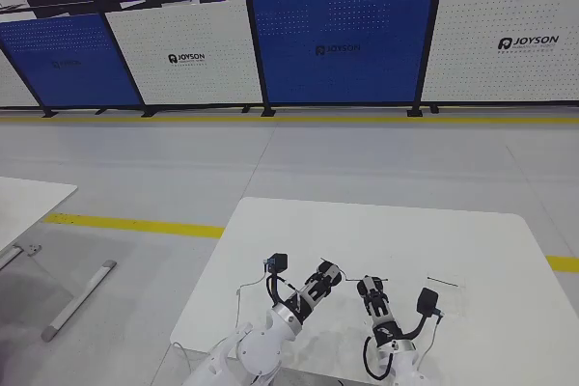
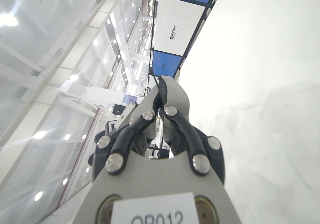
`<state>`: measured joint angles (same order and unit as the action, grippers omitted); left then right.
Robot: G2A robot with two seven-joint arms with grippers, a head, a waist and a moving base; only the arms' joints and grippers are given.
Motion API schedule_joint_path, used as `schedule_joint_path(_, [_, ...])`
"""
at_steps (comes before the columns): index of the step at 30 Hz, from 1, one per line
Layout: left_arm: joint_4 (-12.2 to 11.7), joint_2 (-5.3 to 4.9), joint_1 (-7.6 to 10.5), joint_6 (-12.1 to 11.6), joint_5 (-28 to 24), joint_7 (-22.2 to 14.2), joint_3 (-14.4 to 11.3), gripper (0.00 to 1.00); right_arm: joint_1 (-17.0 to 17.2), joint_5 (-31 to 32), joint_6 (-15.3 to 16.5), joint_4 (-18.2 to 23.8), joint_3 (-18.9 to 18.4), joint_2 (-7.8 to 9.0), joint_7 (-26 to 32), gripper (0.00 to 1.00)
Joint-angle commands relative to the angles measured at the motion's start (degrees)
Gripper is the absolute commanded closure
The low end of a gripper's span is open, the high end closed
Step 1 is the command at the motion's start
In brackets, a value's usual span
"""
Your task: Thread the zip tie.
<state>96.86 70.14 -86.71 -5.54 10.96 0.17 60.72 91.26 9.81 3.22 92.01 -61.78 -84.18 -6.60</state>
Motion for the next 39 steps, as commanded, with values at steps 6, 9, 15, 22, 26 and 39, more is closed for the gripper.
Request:
schedule_joint_path(6, [0.3, 0.08, 0.02, -0.4, -1.7, -1.0, -0.2, 1.0, 0.0, 0.0, 0.0, 0.0, 0.0, 0.0, 0.0, 1.0])
schedule_joint_path(9, [0.4, 0.09, -0.09, -2.7, -4.5, -2.5, 0.0, 1.0, -0.1, -0.9, 0.6, 0.2, -0.1, 0.02, 1.0, 1.0])
schedule_joint_path(15, [0.5, -0.04, -0.47, -3.4, -6.5, -3.9, 0.9, 1.0, -0.6, -0.9, 1.7, -0.7, 0.6, -0.12, 0.9, 1.0])
schedule_joint_path(22, [0.3, 0.03, -0.66, -1.1, -7.4, -2.4, 1.5, 1.0, -0.2, -1.6, 4.3, -1.7, 0.1, -0.14, -0.6, 1.0])
schedule_joint_path(26, [-0.1, 0.14, -0.43, -1.3, -8.7, -2.7, 1.5, 1.0, 0.6, -1.3, 4.9, -1.1, -0.1, -0.05, -0.9, 1.0])
schedule_joint_path(39, [-0.3, 0.27, -0.44, -1.3, -5.6, -1.2, 0.9, 0.76, 0.5, 0.0, 2.7, -0.7, 0.2, -0.2, -2.8, 1.0])
